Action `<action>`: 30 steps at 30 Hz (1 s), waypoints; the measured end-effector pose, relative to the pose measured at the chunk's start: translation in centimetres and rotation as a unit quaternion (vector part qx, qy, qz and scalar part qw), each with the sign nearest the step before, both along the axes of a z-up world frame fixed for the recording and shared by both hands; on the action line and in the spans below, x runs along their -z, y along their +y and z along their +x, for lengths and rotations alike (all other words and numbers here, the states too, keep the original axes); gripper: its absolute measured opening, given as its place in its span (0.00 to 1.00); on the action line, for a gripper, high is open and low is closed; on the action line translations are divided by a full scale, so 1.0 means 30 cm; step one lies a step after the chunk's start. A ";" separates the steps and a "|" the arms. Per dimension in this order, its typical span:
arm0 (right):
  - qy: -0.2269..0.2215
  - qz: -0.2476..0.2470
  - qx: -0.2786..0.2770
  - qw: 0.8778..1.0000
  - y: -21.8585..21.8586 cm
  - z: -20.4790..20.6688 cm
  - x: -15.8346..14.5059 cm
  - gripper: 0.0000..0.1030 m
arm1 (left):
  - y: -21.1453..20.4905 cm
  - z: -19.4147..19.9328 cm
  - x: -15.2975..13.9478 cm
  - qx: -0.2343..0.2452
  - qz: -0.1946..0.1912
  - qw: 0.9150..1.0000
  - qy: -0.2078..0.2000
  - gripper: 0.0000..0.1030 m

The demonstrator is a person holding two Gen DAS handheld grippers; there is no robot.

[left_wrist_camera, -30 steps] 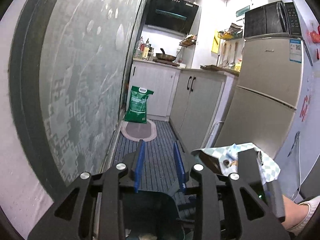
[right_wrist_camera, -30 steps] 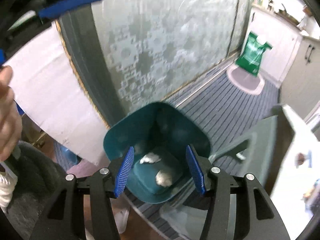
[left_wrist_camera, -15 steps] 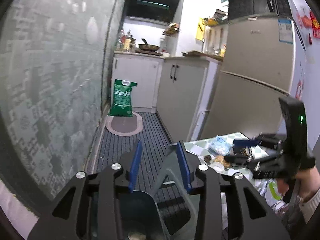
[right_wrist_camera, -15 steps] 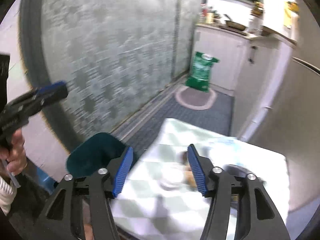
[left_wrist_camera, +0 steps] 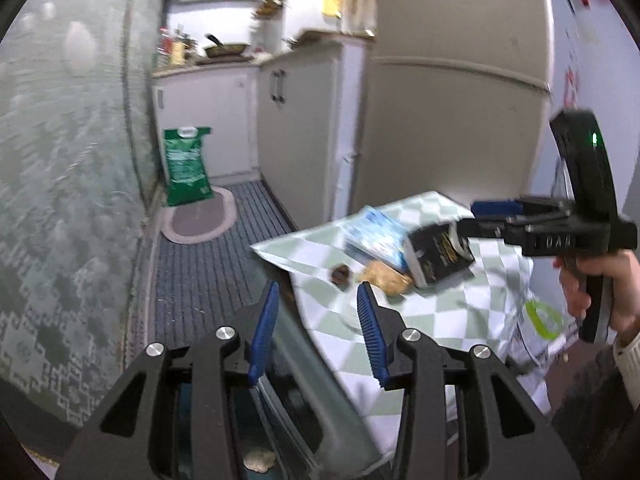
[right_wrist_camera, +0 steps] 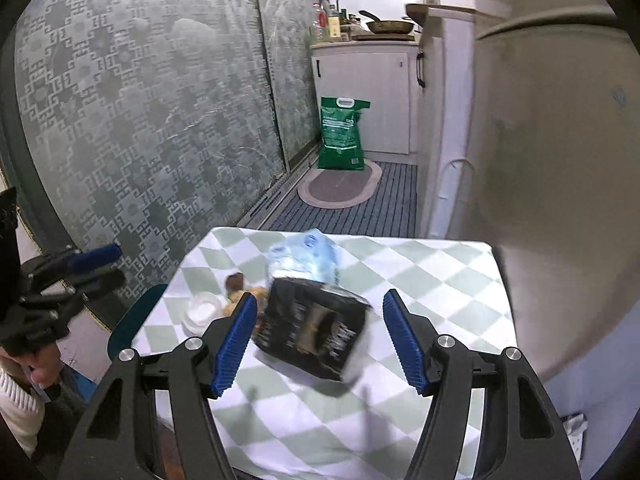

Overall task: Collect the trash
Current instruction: 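Grasp white lid with left gripper while right gripper grasps black snack bag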

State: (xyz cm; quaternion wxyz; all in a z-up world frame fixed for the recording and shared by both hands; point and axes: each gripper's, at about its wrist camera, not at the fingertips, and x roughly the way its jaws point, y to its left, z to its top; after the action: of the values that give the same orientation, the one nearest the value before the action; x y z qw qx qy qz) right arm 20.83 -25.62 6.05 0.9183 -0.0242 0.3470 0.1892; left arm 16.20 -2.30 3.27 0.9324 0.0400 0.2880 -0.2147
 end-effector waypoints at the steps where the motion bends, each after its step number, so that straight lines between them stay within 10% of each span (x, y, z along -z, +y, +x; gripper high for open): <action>1: 0.002 0.002 0.000 1.000 -0.009 0.000 0.006 0.64 | -0.027 0.009 0.012 0.008 0.006 1.000 0.006 0.41; 30: 0.024 0.023 -0.019 0.999 -0.093 0.009 0.056 0.64 | -0.190 0.124 0.111 0.011 0.051 0.997 0.051 0.33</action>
State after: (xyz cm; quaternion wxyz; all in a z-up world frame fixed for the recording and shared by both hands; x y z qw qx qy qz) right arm 21.10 -28.41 4.36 0.9064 -0.0049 0.3635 0.2152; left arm 19.93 -7.99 -0.05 0.9108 0.0801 0.3452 -0.2118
